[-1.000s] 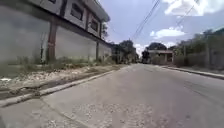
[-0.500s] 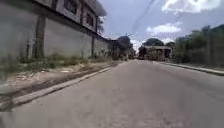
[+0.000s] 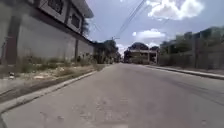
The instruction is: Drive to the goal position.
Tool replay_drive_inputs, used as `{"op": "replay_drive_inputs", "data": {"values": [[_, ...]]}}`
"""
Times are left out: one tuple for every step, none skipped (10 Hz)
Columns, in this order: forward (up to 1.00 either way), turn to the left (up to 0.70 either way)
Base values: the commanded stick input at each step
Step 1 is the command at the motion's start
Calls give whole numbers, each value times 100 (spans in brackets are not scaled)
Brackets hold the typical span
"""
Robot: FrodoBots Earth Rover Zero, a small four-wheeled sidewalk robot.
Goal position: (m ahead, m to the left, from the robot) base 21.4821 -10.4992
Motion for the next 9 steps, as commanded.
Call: {"op": "replay_drive_inputs", "data": {"values": [[100,0],[100,0],[100,0],[100,0],[100,0],[100,0],[100,0],[100,0],[100,-2]]}}
